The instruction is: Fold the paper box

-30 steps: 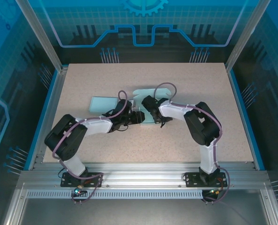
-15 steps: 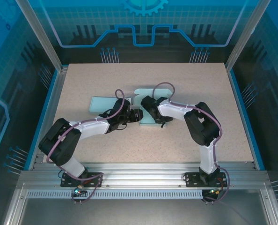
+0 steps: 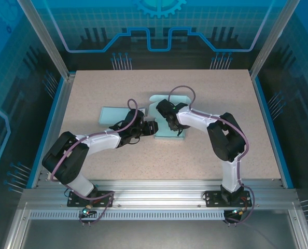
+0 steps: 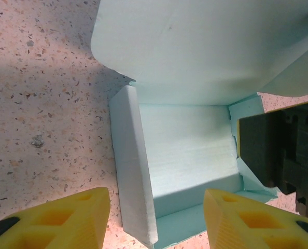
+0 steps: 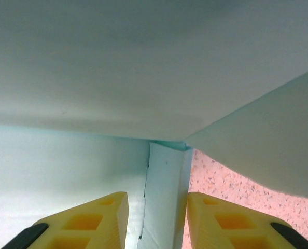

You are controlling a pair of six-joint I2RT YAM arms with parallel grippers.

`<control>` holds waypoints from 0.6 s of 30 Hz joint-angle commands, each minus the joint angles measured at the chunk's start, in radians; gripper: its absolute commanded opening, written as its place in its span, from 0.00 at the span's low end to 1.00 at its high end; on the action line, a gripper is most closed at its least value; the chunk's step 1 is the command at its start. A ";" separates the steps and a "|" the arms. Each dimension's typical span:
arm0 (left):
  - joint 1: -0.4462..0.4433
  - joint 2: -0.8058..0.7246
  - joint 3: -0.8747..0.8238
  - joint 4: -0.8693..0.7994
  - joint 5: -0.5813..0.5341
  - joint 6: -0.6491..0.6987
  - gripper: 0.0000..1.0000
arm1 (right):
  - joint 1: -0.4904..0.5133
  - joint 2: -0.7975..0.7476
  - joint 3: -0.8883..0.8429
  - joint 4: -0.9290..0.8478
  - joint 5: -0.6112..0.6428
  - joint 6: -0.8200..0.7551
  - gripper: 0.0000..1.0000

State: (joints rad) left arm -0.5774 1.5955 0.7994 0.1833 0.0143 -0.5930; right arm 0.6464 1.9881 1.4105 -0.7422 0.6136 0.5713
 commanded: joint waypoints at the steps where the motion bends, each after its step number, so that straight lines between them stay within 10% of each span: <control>1: -0.005 -0.023 0.013 -0.017 -0.017 0.027 0.52 | -0.015 0.044 0.018 -0.006 0.007 -0.006 0.30; 18: -0.005 -0.026 0.008 -0.010 -0.051 0.007 0.52 | 0.028 0.187 0.075 -0.120 0.176 0.007 0.09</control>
State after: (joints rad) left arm -0.5774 1.5955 0.7994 0.1841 -0.0048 -0.5934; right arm 0.6579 2.0888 1.4750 -0.7788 0.7273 0.5610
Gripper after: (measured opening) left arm 0.519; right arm 0.115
